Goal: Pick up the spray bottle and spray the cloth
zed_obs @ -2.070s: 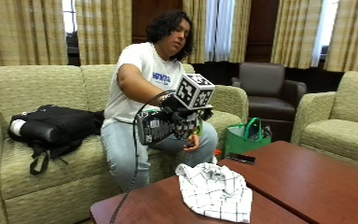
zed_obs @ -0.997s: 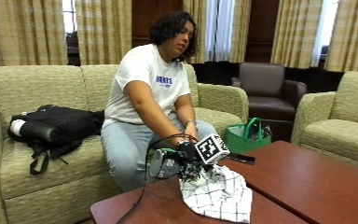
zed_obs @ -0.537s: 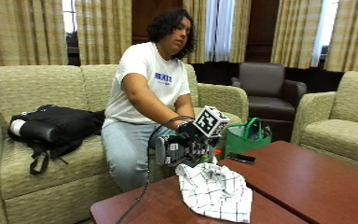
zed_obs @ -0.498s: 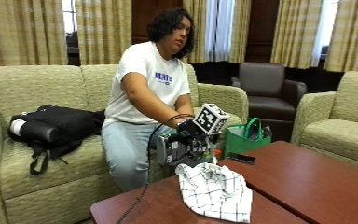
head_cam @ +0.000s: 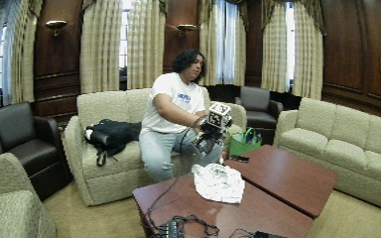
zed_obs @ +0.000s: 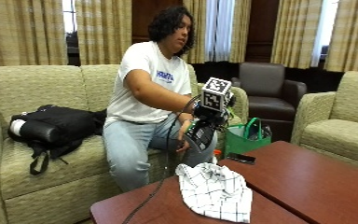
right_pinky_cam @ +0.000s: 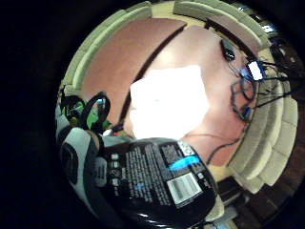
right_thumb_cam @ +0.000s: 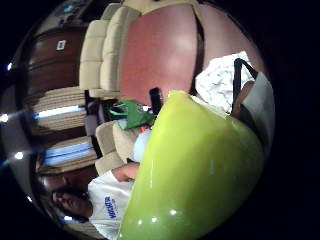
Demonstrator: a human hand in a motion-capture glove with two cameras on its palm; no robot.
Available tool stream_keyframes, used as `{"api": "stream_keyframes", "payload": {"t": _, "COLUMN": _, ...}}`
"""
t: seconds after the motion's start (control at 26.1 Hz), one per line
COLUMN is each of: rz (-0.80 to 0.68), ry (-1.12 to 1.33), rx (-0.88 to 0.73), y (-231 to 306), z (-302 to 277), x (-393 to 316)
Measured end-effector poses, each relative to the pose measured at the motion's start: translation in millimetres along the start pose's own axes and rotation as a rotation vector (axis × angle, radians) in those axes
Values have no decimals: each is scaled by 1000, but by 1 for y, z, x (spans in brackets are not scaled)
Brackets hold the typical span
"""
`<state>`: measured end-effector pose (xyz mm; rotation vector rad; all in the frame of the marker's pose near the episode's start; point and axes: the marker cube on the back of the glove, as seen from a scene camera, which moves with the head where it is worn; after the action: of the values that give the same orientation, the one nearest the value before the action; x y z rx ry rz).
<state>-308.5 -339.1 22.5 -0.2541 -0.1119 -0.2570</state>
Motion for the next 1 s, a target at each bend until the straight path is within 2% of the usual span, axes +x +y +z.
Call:
{"api": "stream_keyframes", "payload": {"t": 0.23, "rz": -71, "ry": -298, "rx": 121, "y": -38, "z": 23, "x": -62}}
{"api": "stream_keyframes", "payload": {"t": 0.5, "rz": -79, "ry": -620, "rx": 313, "y": -110, "z": 39, "x": -90}}
{"api": "stream_keyframes", "payload": {"t": 0.81, "rz": -87, "ry": -726, "rx": 446, "y": -176, "z": 91, "x": -92}}
{"api": "stream_keyframes", "payload": {"t": 1.0, "rz": -59, "ry": -724, "rx": 500, "y": -198, "z": 135, "x": -79}}
